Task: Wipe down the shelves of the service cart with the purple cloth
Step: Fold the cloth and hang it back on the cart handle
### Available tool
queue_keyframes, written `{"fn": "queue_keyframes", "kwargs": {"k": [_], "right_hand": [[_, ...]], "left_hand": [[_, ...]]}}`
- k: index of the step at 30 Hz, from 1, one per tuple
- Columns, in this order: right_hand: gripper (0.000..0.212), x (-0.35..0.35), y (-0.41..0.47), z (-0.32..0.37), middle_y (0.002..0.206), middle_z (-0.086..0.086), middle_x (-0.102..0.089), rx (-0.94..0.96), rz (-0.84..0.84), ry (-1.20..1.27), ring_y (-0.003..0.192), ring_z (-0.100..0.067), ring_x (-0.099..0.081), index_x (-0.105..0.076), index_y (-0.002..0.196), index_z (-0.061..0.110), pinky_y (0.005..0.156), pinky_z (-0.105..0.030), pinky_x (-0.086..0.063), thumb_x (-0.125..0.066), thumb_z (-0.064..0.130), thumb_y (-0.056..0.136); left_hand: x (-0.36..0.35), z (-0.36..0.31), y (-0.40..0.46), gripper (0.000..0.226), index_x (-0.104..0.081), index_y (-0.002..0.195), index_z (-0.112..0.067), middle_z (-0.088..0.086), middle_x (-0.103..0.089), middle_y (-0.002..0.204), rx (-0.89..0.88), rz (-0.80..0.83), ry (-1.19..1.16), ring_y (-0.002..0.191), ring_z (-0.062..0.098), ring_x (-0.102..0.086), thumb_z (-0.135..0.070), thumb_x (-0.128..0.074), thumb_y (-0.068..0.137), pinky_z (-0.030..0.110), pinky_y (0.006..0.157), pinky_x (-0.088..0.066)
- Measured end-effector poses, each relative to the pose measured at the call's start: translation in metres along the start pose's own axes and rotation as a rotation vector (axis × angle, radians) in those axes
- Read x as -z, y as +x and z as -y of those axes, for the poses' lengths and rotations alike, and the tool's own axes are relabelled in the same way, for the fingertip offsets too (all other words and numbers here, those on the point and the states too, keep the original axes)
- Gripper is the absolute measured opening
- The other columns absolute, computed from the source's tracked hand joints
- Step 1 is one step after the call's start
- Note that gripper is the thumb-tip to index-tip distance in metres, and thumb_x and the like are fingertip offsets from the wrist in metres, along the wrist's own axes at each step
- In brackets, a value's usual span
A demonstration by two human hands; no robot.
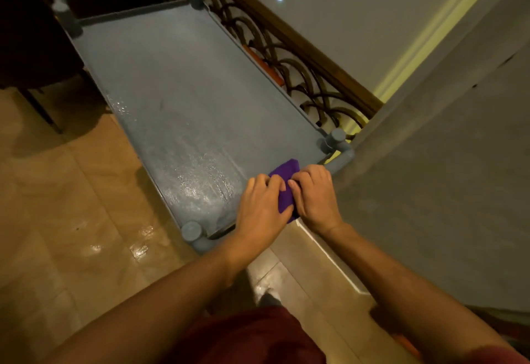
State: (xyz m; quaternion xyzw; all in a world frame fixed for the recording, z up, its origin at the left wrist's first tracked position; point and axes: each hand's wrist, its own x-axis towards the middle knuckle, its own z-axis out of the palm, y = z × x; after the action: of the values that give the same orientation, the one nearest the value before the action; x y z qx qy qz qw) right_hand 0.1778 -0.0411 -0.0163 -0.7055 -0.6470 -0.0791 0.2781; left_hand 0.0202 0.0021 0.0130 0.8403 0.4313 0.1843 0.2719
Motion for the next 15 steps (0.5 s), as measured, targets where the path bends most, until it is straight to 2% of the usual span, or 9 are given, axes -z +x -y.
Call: {"fn": "queue_keyframes", "kwargs": {"k": [3, 5, 8, 10, 12, 15], "right_hand": [[0.033, 0.01, -0.005, -0.025, 0.099, -0.005, -0.056, 0.115, 0.027, 0.059, 0.092, -0.02, -0.051, -0.059, 0.102, 0.014, 0.081, -0.036, -0.044, -0.041, 0.041, 0.108], [0.033, 0.018, -0.016, -0.045, 0.113, -0.004, -0.056, 0.168, 0.144, 0.038, 0.107, -0.021, -0.054, -0.059, 0.112, 0.019, 0.091, -0.038, -0.045, -0.046, 0.048, 0.104], [0.049, 0.024, -0.023, -0.058, 0.144, -0.005, -0.048, 0.221, 0.288, 0.002, 0.138, -0.025, -0.045, -0.053, 0.134, 0.023, 0.114, -0.045, -0.038, -0.058, 0.054, 0.096], [0.065, 0.027, -0.013, -0.063, 0.158, -0.005, -0.039, 0.319, 0.394, 0.017, 0.152, -0.027, -0.031, -0.043, 0.147, 0.026, 0.124, -0.049, -0.025, -0.059, 0.058, 0.092], [0.082, 0.032, 0.005, -0.063, 0.161, -0.001, -0.036, 0.416, 0.55, 0.012, 0.154, -0.025, -0.029, -0.032, 0.156, 0.028, 0.126, -0.05, -0.022, -0.061, 0.062, 0.087], [0.086, 0.037, 0.028, -0.054, 0.151, 0.0, -0.046, 0.441, 0.689, -0.066, 0.14, -0.024, -0.046, -0.034, 0.155, 0.029, 0.118, -0.046, -0.033, -0.067, 0.06, 0.082]], "left_hand": [[-0.004, -0.009, -0.009, 0.043, -0.056, 0.101, -0.027, -0.002, -0.057, 0.103, -0.037, -0.114, 0.036, 0.095, 0.016, -0.051, -0.058, -0.072, 0.076, 0.026, 0.075, -0.042], [-0.01, -0.015, -0.011, 0.049, -0.06, 0.103, -0.025, -0.001, -0.057, 0.109, -0.026, -0.178, 0.124, 0.102, 0.017, -0.051, -0.069, -0.059, 0.079, 0.032, 0.086, -0.044], [-0.019, -0.016, -0.013, 0.061, -0.055, 0.125, -0.026, -0.001, -0.055, 0.13, 0.06, -0.037, 0.155, 0.12, 0.02, -0.05, -0.071, -0.055, 0.084, 0.04, 0.102, -0.041], [-0.02, -0.011, -0.014, 0.068, -0.052, 0.135, -0.024, -0.002, -0.057, 0.135, 0.092, 0.008, 0.1, 0.122, 0.022, -0.054, -0.068, -0.061, 0.084, 0.042, 0.101, -0.041], [-0.017, -0.008, -0.011, 0.077, -0.05, 0.142, -0.022, -0.001, -0.06, 0.137, 0.094, 0.038, 0.183, 0.124, 0.024, -0.055, -0.068, -0.064, 0.082, 0.044, 0.101, -0.042], [-0.014, -0.008, -0.003, 0.083, -0.046, 0.146, -0.023, 0.0, -0.06, 0.14, 0.145, 0.137, 0.251, 0.126, 0.025, -0.054, -0.07, -0.065, 0.08, 0.043, 0.102, -0.042]]}}
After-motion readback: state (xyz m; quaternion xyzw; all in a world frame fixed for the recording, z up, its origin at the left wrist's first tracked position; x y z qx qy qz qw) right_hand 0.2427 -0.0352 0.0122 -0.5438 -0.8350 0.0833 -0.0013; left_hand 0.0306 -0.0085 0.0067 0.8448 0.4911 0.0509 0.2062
